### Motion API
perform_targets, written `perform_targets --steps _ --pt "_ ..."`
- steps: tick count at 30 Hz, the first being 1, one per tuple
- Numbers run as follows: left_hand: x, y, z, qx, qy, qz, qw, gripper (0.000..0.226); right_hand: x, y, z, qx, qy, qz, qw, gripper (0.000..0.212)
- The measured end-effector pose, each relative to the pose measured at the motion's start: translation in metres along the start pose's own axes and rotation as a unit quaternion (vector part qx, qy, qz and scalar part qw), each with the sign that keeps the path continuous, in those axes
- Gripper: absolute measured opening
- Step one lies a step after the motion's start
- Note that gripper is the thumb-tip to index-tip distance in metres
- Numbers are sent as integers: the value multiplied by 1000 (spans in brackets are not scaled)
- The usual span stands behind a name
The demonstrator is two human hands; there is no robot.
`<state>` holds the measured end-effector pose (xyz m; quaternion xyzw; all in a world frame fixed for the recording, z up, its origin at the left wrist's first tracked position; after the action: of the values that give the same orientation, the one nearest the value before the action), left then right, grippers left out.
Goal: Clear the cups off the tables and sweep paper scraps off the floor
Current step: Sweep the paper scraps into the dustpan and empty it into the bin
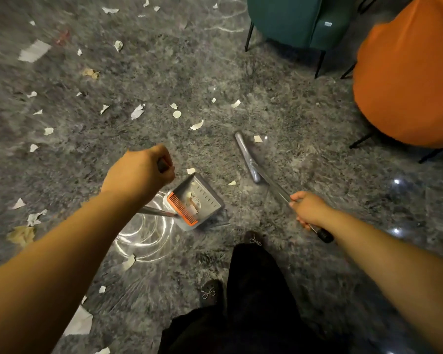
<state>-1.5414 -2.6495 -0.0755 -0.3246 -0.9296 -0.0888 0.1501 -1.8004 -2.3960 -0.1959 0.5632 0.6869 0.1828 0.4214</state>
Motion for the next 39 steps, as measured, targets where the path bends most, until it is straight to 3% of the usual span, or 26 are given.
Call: perform_targets --steps 9,14,17,27,39 --pt "13 -55 12 -2 -59 -21 998 7 -69 -61 -7 -79 175 -30 981 36" --pt "10 -64 10 9 -73 -32 997 8 -79 -53 -5 -171 187 -28 967 41" --pt "9 -63 9 14 -74 -30 997 8 -80 -43 -7 -197 138 -30 970 33" --pt "0 -59 5 17 -59 -39 997 7 -98 -14 -16 -191 60 -40 979 26" --pt "31 -101 -4 71 10 -16 997 10 -106 -48 -57 -58 -11 -55 997 30"
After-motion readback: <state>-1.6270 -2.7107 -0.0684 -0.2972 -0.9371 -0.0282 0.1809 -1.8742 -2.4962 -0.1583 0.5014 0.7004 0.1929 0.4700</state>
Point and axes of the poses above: each hand's wrist, its own y-axis away from the middle knuckle, its own z-axis out of the palm, x = y × z, the point moved 1 cm from there along -y, towards the middle knuckle, and after that the axes turned 6 degrees about x, right-handed, at the moved point
